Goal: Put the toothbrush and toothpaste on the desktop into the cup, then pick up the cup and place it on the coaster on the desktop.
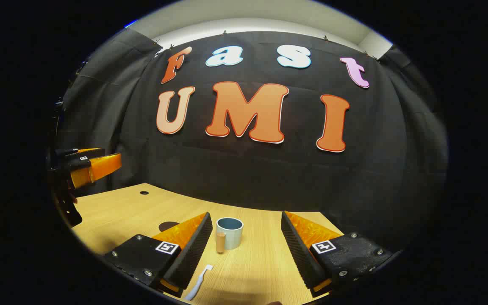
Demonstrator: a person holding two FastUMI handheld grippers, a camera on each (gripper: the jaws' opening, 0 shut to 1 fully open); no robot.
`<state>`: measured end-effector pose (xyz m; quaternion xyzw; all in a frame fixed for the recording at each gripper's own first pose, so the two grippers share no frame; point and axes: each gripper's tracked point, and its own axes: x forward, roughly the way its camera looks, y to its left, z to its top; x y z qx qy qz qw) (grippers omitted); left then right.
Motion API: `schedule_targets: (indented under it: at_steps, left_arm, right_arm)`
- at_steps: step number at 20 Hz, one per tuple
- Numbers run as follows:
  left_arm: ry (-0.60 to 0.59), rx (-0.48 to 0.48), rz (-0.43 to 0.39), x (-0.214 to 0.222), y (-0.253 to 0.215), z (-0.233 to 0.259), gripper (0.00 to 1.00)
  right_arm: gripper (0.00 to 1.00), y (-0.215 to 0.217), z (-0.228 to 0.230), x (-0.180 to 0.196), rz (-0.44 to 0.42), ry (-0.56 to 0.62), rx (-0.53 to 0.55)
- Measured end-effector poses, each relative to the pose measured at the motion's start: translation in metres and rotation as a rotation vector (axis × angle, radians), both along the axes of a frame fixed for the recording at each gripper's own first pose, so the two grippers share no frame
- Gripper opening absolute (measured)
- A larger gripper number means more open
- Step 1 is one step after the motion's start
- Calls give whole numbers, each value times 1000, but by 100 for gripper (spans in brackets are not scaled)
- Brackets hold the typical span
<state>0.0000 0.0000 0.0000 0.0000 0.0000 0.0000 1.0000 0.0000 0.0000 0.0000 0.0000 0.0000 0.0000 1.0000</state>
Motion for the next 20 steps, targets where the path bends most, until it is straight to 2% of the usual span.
schedule_targets:
  at_steps: [11,15,20]
  left_arm:
    - [2,-5,8,9,-5,-5,100]
    - [22,-4,-5,10,-7,-11,100]
    - [73,26,-30,15,-14,-21,100]
  right_arm:
    - [98,7,4,12,10,-21,46]
    - [98,9,-6,13,20,18,37]
    - [98,16,-12,12,70,105,29]
